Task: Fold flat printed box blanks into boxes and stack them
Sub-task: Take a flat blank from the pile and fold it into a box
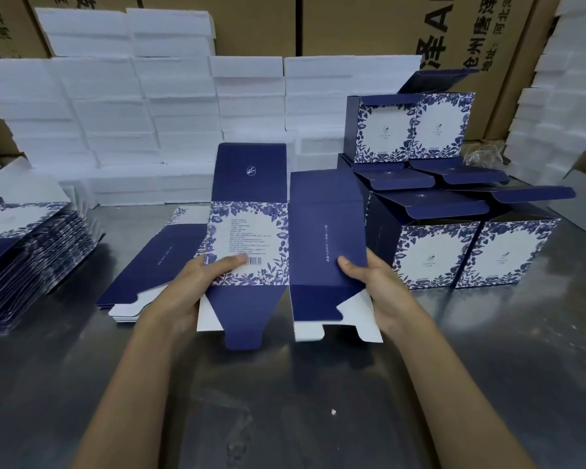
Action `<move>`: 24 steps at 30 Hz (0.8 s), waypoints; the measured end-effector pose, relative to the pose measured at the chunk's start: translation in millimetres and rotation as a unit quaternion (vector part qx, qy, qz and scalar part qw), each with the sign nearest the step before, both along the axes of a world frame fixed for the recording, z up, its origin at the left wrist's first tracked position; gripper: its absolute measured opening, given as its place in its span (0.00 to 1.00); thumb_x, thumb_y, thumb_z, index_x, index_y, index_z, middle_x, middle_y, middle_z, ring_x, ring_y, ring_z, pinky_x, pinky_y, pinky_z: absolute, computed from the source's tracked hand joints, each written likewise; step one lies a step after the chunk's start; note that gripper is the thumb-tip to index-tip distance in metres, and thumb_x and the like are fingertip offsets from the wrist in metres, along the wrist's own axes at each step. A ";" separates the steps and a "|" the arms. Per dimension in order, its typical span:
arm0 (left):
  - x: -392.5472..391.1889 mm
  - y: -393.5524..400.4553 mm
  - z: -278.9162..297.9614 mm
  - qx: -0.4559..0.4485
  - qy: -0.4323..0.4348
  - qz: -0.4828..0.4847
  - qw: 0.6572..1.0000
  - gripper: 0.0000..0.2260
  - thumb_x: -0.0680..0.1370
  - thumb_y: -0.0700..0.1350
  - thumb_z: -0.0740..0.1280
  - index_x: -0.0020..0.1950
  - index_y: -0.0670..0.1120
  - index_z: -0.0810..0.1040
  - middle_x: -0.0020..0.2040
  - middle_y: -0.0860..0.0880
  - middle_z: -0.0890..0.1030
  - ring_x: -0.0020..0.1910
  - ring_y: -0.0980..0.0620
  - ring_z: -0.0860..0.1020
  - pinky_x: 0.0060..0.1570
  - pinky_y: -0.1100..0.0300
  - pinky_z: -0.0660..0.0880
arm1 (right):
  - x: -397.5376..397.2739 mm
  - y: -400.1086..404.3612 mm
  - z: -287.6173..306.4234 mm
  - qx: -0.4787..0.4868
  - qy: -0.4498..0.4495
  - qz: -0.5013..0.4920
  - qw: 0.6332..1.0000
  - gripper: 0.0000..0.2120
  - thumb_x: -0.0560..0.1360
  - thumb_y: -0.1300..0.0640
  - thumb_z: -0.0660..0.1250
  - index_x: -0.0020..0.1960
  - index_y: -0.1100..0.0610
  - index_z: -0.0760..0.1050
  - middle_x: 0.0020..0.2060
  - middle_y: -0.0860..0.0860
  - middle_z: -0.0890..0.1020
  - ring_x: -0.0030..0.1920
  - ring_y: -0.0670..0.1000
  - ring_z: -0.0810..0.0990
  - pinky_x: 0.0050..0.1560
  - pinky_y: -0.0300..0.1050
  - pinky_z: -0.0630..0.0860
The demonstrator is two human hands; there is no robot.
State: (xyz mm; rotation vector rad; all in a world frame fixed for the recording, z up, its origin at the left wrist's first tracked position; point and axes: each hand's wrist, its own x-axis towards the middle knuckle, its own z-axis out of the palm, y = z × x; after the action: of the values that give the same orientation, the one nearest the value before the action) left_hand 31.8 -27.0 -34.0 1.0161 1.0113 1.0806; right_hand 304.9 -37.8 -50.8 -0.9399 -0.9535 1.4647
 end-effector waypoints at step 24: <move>5.0 5.0 -1.4 0.078 0.092 0.177 0.977 0.16 0.77 0.63 0.67 0.51 0.52 0.84 0.45 0.53 0.87 0.43 0.53 0.86 0.37 0.59 0.80 | 4.6 -0.6 -0.3 -0.010 -0.027 0.031 0.999 0.12 0.82 0.57 0.66 0.64 0.53 0.80 0.59 0.55 0.85 0.59 0.57 0.84 0.61 0.56 0.78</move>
State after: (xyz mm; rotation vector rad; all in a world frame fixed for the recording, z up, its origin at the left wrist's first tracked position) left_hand 36.8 -22.0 -35.4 1.1035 1.3064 1.3938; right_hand 309.5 -38.4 -51.1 -0.9768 -1.0157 1.5095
